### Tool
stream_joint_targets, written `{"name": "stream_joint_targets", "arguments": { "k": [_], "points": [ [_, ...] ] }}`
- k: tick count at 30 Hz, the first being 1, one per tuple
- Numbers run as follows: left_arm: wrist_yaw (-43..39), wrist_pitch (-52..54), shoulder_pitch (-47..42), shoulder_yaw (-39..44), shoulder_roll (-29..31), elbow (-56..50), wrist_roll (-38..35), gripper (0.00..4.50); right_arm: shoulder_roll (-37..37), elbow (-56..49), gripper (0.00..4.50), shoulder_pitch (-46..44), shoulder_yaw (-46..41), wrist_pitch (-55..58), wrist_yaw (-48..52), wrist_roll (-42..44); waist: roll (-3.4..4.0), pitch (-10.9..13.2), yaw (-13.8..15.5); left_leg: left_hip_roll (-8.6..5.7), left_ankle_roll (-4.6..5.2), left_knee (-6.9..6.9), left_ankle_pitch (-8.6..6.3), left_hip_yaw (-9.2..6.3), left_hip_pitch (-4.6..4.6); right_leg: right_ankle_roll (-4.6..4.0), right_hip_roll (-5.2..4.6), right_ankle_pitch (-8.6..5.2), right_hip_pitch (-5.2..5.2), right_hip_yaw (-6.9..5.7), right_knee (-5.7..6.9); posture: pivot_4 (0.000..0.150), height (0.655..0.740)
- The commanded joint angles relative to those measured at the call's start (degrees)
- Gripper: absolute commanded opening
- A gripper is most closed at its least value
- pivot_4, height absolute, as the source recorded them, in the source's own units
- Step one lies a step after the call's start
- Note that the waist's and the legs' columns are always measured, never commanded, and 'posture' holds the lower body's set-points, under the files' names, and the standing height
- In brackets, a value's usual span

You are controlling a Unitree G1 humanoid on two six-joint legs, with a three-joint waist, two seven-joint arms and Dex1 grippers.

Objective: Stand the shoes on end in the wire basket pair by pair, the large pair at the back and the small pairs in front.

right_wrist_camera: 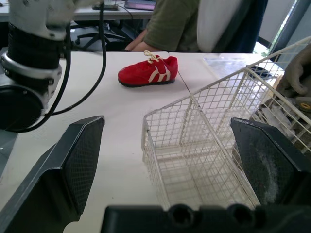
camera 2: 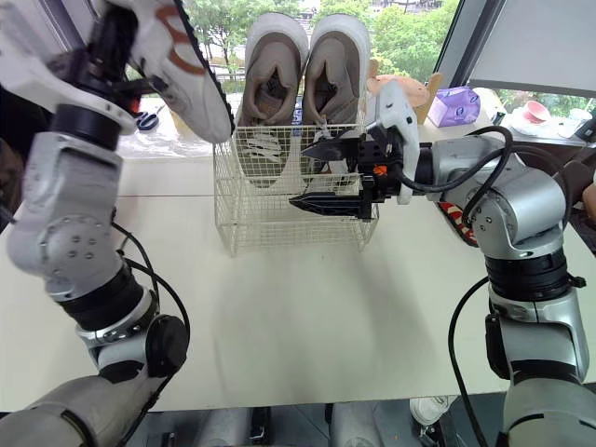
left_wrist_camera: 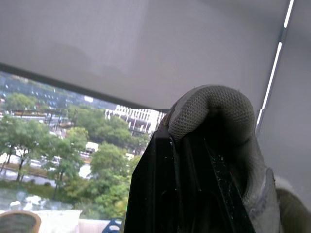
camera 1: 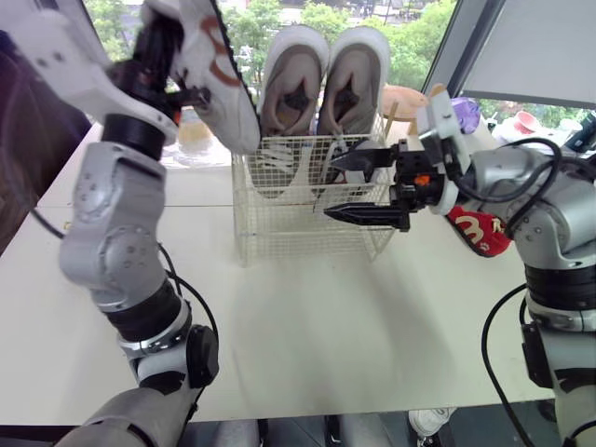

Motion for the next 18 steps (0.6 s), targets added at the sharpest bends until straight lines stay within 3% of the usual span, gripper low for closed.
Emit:
{"name": "stream_joint_targets", "arguments": {
  "k": [1,8,18],
  "points": [
    [-1.74,-10.65,1.56,-4.50,0.86,4.38,4.98,0.04,-2.17,-3.86,4.50,0.67,-4.32,2.01,-1.96,1.82,0.00,0.00,0.09,0.00,0.01,0.00,-0.01,0.00,0.00,0.00,0.00,0.00,0.00,0.00,0.00,0.150,0.7400],
    [-2.81,-21.98,5.88,-10.71,-1.06,13.82,10.42,0.04,-3.73,-7.03,4.50,2.54,-6.73,5.00,-5.42,3.35,0.00,0.00,0.07,0.02,0.03,0.00,-0.02,0.01,-0.01,-0.02,-0.02,-0.01,0.00,0.00,-0.03,0.150,0.7400],
    [-1.18,-29.25,17.84,-18.94,-1.45,15.87,20.07,0.04,-2.96,-7.29,4.50,3.04,-6.69,5.08,-7.42,3.90,0.14,-0.09,0.17,0.03,0.04,0.01,-0.02,0.01,0.01,-0.17,-0.04,-0.09,0.01,0.01,-0.02,0.150,0.7400]
  ]
}}
